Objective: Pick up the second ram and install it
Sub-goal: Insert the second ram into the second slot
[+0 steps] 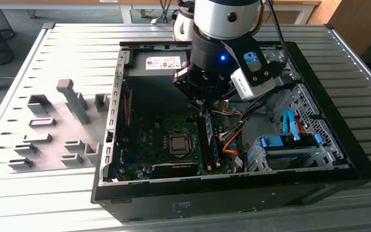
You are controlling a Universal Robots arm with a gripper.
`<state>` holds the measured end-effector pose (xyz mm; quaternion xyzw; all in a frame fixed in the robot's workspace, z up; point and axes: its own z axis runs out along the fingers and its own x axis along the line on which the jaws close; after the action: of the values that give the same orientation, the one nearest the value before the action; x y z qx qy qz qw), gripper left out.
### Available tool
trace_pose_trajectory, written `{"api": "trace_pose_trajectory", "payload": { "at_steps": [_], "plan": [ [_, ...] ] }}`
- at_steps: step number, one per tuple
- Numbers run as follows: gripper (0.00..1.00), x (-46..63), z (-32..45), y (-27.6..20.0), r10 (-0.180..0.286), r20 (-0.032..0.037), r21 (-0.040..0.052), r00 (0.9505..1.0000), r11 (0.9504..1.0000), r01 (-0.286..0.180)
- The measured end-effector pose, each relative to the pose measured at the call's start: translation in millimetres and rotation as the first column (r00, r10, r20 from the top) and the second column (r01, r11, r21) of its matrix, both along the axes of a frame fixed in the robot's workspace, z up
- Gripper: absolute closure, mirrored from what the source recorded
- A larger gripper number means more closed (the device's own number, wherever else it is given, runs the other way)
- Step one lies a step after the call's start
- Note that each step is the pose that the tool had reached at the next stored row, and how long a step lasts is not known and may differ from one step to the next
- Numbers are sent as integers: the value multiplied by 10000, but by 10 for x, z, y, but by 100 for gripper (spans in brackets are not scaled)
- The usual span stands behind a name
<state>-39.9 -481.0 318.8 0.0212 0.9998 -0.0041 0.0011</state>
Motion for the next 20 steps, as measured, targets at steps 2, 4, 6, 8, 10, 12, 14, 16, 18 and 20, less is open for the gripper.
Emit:
{"api": "trace_pose_trajectory", "payload": {
  "at_steps": [2,4,6,8,10,12,14,16,18,20],
  "plan": [
    [86,25,-3,-1,0,-15,-1,10000,10000,0],
    [86,28,-4,-1,-1,-17,-2,10000,10000,1],
    [86,29,-11,0,-2,-16,2,10000,10000,2],
    [86,30,-24,0,0,-17,1,10000,10000,0],
    [86,30,-39,0,0,-17,0,10000,10000,0],
    [86,30,-45,0,0,-18,-2,10000,10000,0],
    [86,30,-52,0,0,-17,0,10000,10000,0],
    [86,30,-59,0,0,-17,-1,10000,10000,0],
    [86,30,-66,0,0,-17,0,10000,10000,0],
    [86,30,-74,0,0,-17,0,10000,10000,0]
  ]
}}
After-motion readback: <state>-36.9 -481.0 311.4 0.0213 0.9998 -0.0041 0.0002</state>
